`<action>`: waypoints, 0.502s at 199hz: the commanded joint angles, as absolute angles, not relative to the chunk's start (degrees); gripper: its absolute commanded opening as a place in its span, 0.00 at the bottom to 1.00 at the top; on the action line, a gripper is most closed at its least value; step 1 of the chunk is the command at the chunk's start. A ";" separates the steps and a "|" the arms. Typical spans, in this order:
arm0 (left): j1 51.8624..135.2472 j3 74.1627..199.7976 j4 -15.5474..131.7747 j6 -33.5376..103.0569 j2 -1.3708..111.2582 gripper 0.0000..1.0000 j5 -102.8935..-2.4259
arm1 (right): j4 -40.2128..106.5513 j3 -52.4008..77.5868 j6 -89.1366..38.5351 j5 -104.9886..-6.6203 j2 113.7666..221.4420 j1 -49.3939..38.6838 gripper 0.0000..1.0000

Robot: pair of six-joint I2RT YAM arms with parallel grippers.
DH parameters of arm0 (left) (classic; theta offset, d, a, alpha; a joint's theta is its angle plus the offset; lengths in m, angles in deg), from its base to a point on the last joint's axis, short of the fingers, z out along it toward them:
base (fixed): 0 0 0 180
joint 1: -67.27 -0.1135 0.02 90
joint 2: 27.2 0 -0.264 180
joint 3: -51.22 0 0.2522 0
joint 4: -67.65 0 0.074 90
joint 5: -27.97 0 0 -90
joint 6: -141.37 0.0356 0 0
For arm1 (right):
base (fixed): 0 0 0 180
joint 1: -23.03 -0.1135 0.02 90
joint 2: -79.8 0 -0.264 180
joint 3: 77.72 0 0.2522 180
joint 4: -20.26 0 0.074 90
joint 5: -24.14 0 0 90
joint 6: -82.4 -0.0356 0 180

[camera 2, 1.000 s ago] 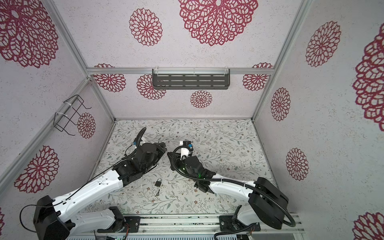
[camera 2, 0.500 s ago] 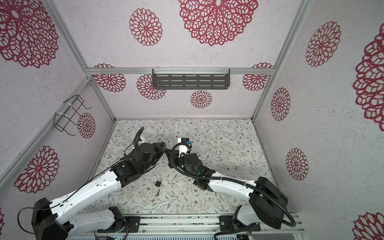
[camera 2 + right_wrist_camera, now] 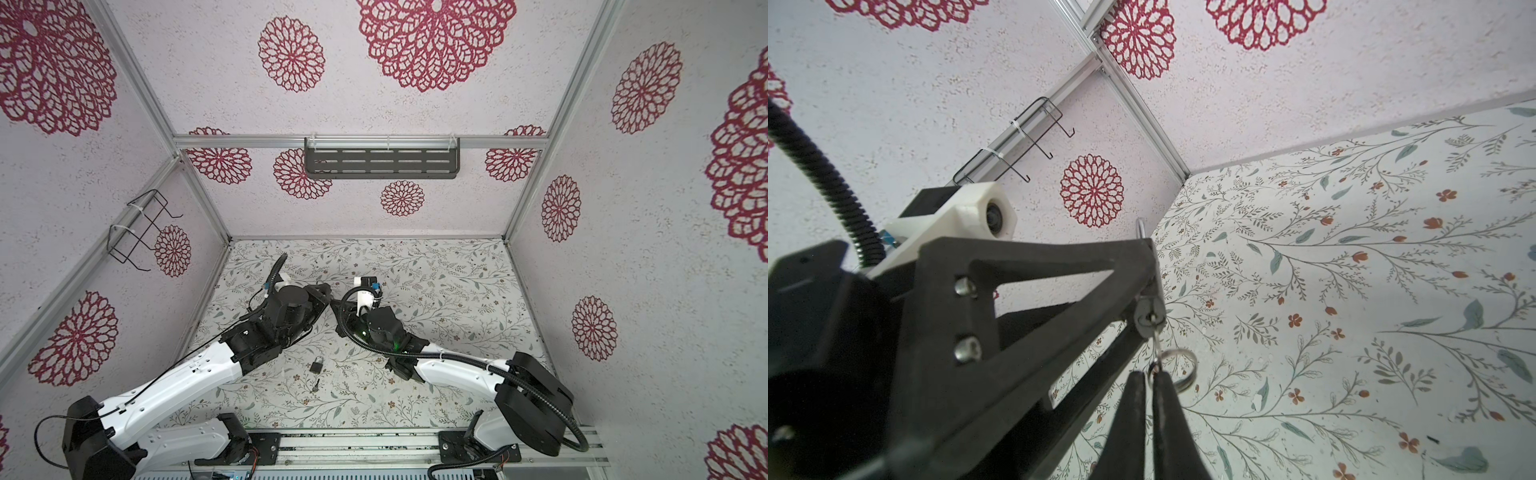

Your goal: Unlock with the key

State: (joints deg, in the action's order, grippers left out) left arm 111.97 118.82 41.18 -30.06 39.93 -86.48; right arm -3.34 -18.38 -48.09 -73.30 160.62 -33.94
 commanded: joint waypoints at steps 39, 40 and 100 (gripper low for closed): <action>111.91 119.03 43.35 -29.54 39.07 0.00 -85.67 | -4.83 -17.06 -47.24 -74.47 159.61 -33.15 0.13; 111.91 119.03 43.35 -29.56 39.07 0.00 -85.67 | -4.87 -17.05 -47.24 -74.47 159.61 -33.14 0.13; 112.49 119.47 43.72 -29.48 39.08 0.00 -84.46 | -4.41 -15.98 -47.48 -73.59 160.82 -32.70 0.07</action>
